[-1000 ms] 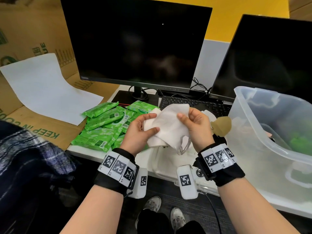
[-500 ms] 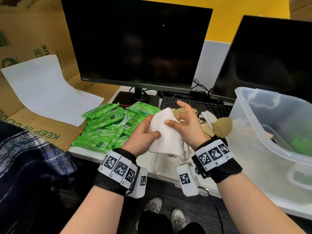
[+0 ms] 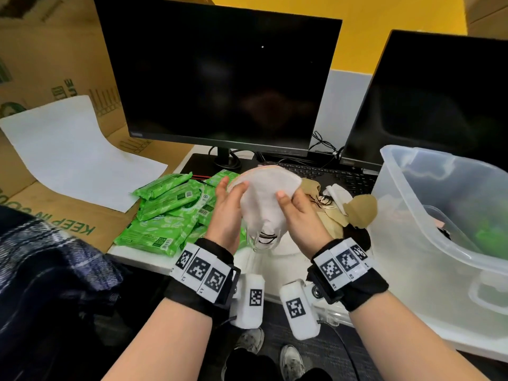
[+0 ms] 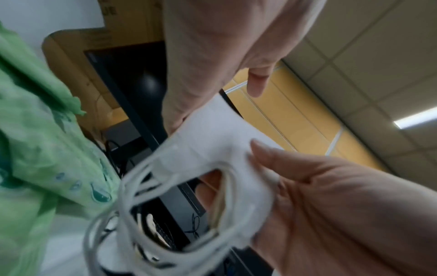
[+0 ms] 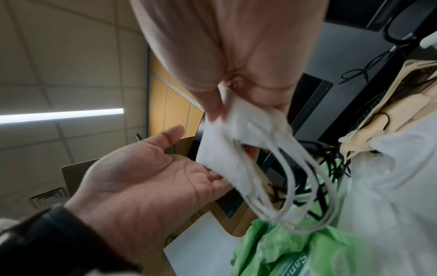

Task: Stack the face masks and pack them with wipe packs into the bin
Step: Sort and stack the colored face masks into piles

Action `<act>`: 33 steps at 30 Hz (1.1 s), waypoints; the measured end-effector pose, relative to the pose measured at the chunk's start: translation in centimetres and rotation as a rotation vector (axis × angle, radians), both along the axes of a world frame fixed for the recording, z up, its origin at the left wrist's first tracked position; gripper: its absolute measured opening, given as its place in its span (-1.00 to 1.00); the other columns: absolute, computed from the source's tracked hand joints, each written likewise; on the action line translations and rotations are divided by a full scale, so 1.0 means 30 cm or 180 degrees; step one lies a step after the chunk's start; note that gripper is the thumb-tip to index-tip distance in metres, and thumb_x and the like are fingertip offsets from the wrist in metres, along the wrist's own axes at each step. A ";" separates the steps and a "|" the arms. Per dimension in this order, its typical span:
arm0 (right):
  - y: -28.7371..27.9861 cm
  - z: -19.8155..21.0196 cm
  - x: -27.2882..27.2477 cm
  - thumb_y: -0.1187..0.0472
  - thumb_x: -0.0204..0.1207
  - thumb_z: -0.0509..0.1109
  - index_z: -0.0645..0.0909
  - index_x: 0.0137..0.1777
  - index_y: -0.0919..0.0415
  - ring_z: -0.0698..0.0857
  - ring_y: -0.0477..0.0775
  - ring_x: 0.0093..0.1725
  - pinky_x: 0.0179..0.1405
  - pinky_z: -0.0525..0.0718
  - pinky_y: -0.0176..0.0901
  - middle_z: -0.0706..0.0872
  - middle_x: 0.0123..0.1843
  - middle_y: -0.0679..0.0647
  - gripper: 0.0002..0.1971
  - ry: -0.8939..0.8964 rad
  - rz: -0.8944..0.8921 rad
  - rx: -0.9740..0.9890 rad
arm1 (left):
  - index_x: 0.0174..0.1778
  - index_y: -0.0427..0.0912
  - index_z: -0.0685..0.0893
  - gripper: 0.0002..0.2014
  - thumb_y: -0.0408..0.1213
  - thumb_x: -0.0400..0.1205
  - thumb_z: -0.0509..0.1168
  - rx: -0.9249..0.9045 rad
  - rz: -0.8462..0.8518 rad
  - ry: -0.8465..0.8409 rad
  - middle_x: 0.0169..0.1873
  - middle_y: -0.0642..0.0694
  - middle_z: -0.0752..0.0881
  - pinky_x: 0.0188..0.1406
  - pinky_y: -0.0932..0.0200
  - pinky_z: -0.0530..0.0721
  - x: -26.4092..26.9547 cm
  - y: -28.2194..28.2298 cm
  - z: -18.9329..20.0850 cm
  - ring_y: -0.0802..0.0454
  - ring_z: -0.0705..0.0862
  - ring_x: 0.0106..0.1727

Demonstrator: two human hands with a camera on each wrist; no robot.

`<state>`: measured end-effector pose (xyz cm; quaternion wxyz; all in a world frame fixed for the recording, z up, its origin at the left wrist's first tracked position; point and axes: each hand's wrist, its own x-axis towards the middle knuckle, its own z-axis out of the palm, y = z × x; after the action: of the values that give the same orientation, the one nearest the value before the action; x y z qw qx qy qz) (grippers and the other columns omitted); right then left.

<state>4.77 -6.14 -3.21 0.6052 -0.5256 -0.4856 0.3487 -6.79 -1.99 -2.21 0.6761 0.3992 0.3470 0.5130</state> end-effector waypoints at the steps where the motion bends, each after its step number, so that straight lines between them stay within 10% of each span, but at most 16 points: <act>1: 0.000 -0.008 -0.002 0.25 0.64 0.19 0.30 0.49 0.28 0.58 0.07 0.34 0.33 0.57 -0.05 0.59 0.35 0.13 -0.57 -0.0033 0.0054 -0.0105 | 0.58 -0.07 0.11 -0.44 -0.25 0.68 0.16 0.0021 -0.0062 0.0024 0.34 -0.20 0.50 0.36 0.00 0.49 0.009 -0.001 0.003 -0.08 0.55 0.30; 6: -0.010 -0.013 0.039 0.61 0.44 0.31 0.29 0.45 0.30 0.64 0.18 0.25 0.21 0.66 0.04 0.61 0.30 0.22 -0.41 0.0067 0.0073 -0.0403 | 0.58 -0.01 0.07 -0.29 -0.53 0.60 0.22 0.0259 0.0019 0.0346 0.03 -0.19 0.63 0.08 0.03 0.67 0.009 0.003 -0.015 -0.03 0.66 0.01; 9: -0.010 -0.005 0.077 0.58 0.44 0.35 0.33 0.30 0.25 0.73 0.13 -0.21 -0.23 0.72 -0.13 0.71 0.02 0.24 -0.51 0.0163 -0.0120 -0.0489 | 0.49 0.09 0.23 -0.21 -0.71 0.47 0.26 0.0501 0.0127 0.0217 -0.23 -0.20 0.66 -0.16 0.13 0.68 -0.018 0.005 -0.029 0.02 0.68 -0.24; 13: -0.002 0.000 0.124 0.56 0.43 0.38 0.42 0.11 0.17 0.63 -0.16 -0.54 -0.46 0.59 -0.30 0.65 -0.33 0.05 -0.62 -0.0048 -0.0388 -0.0511 | 0.19 0.20 0.53 -0.26 -0.80 0.37 0.21 0.1066 -0.0626 0.0546 -0.08 -0.32 0.67 -0.20 0.09 0.62 -0.030 0.007 -0.037 -0.08 0.65 -0.19; 19: 0.061 -0.025 0.264 0.54 0.47 0.24 0.59 -0.12 0.11 0.67 0.08 -0.14 -0.22 0.56 -0.26 0.69 -0.22 0.04 -0.71 -0.1258 -0.1161 -0.1095 | 0.19 -0.15 0.66 -0.50 -0.71 0.51 0.09 0.1043 -0.0858 0.1423 0.08 -0.18 0.69 -0.28 0.51 0.59 -0.033 0.016 -0.025 0.18 0.63 -0.19; 25: 0.098 -0.084 0.320 0.11 0.37 0.54 0.29 0.54 0.03 0.49 0.18 0.41 0.29 0.48 -0.07 0.47 0.48 0.11 -0.25 -0.3389 -0.0156 -0.3049 | 0.19 -0.09 0.68 -0.56 -0.62 0.56 0.15 0.0916 -0.0046 0.1001 0.21 -0.13 0.65 -0.25 0.50 0.62 -0.041 0.056 -0.047 0.16 0.64 -0.09; 33: 0.168 -0.070 0.336 0.02 0.40 0.50 0.42 0.45 0.21 0.57 0.17 0.32 0.30 0.56 -0.03 0.59 0.35 0.13 -0.36 -0.4412 0.0058 -0.3254 | 0.14 -0.07 0.70 -0.58 -0.62 0.54 0.18 0.0835 0.0159 0.0990 -0.07 0.12 0.71 -0.34 0.48 0.61 -0.018 0.064 -0.075 0.25 0.63 -0.24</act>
<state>14.85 -1.10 -5.32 -0.1415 -0.8240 -0.5331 0.1298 -7.33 -0.08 -4.46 0.5436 0.5495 0.3873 0.5025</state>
